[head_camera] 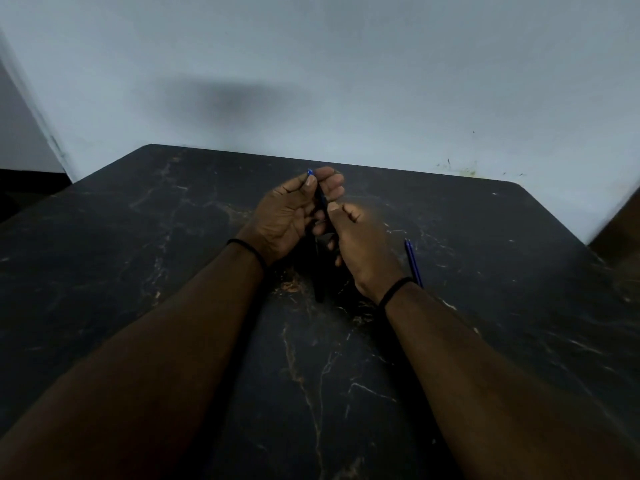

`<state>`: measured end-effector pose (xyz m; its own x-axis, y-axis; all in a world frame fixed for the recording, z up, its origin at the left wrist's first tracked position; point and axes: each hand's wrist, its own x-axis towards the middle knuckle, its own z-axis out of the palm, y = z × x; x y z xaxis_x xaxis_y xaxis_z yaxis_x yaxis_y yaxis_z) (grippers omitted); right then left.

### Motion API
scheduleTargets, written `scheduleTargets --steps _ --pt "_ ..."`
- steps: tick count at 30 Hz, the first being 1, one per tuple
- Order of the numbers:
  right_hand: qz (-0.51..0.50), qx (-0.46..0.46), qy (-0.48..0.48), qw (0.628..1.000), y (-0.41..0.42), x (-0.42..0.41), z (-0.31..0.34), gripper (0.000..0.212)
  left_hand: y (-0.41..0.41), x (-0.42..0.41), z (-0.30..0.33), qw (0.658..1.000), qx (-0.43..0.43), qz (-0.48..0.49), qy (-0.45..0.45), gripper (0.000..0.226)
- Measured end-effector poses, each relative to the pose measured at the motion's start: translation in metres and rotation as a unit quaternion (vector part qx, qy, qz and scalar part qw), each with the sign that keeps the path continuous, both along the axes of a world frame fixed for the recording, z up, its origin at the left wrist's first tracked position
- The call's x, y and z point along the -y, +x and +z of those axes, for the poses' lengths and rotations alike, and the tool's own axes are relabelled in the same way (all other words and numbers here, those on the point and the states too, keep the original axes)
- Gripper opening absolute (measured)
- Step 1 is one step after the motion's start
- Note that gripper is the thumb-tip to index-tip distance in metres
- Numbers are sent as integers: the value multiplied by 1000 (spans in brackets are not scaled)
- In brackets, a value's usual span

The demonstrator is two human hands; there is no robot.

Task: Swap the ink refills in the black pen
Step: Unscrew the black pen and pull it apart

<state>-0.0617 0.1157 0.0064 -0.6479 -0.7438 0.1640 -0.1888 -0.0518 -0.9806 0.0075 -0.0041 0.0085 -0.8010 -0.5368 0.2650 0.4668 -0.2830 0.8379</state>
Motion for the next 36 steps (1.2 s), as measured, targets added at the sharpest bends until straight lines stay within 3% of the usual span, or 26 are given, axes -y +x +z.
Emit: scheduleTargets --steps 3,12,17,26,31,36 --pt "-3 -11 -34 999 0 0 -1 10 -1 2 -2 1000 -12 -5 20 26" --pt "4 6 -15 1000 1 0 0 31 0 -5 4 1000 2 10 10 25" --pt "-8 -18 -33 999 1 1 -1 10 0 -4 3 1000 -11 -1 23 27" --pt "-12 10 -14 1000 3 1 2 33 0 -3 2 1000 8 4 -11 25" --pt "-17 -11 -25 999 3 0 1 17 -1 -2 1 1000 -16 -8 17 25" --pt "-15 -15 -35 999 4 -1 2 15 -3 0 -1 999 -21 -21 25 27"
